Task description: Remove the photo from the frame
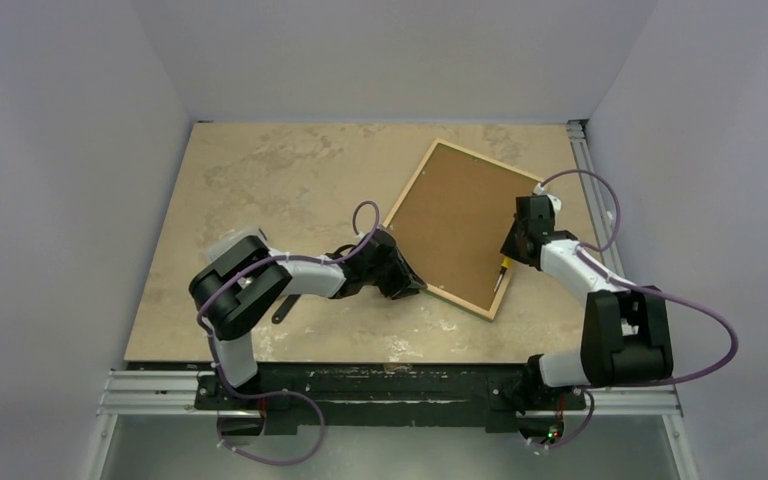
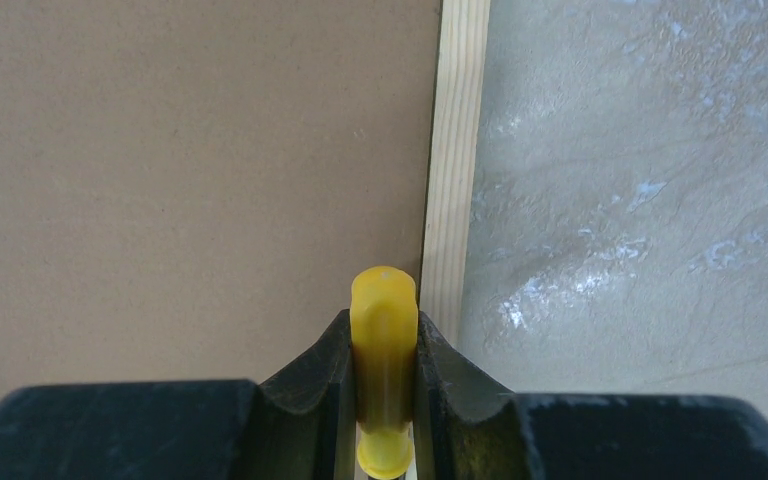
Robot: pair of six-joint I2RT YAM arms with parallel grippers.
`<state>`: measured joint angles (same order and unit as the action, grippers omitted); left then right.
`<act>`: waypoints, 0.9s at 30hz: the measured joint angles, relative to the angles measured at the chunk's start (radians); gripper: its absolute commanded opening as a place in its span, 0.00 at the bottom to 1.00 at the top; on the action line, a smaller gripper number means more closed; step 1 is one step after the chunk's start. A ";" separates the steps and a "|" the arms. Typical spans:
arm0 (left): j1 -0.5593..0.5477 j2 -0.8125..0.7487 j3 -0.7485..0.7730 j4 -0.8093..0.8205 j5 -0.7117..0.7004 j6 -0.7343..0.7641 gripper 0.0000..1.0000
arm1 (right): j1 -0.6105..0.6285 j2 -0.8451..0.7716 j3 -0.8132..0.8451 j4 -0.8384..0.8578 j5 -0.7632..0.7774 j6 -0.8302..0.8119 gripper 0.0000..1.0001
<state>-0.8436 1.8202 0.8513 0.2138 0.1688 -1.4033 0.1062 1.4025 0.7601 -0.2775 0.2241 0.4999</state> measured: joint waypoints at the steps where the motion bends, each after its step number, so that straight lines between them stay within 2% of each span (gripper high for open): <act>1: 0.000 0.002 0.000 0.003 0.002 0.000 0.26 | 0.000 -0.008 -0.009 0.002 -0.006 0.005 0.00; 5: 0.000 0.003 0.000 0.009 0.004 0.000 0.28 | 0.000 -0.053 -0.037 0.011 -0.034 0.018 0.00; 8: -0.001 0.003 0.000 0.009 0.003 0.006 0.33 | 0.000 -0.092 -0.038 0.007 -0.064 0.021 0.00; 13: -0.002 -0.036 0.014 -0.059 -0.020 0.065 0.55 | 0.003 -0.228 -0.030 -0.040 -0.111 0.021 0.00; 16: -0.002 -0.097 0.016 -0.145 -0.046 0.119 0.63 | 0.014 -0.288 -0.019 -0.056 -0.132 0.038 0.00; 21: 0.006 -0.217 0.038 -0.299 -0.075 0.239 0.70 | 0.121 -0.335 -0.047 -0.067 -0.140 0.101 0.00; 22: 0.016 -0.250 0.040 -0.324 -0.076 0.272 0.74 | 0.148 -0.345 -0.063 -0.066 -0.140 0.119 0.00; 27: 0.145 -0.428 0.048 -0.404 -0.090 0.472 0.83 | 0.275 -0.377 -0.141 -0.067 -0.130 0.203 0.00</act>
<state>-0.6983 1.3922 0.8993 -0.1905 0.0792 -0.9314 0.3813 1.0252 0.6189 -0.3443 0.0937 0.7033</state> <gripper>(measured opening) 0.784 0.176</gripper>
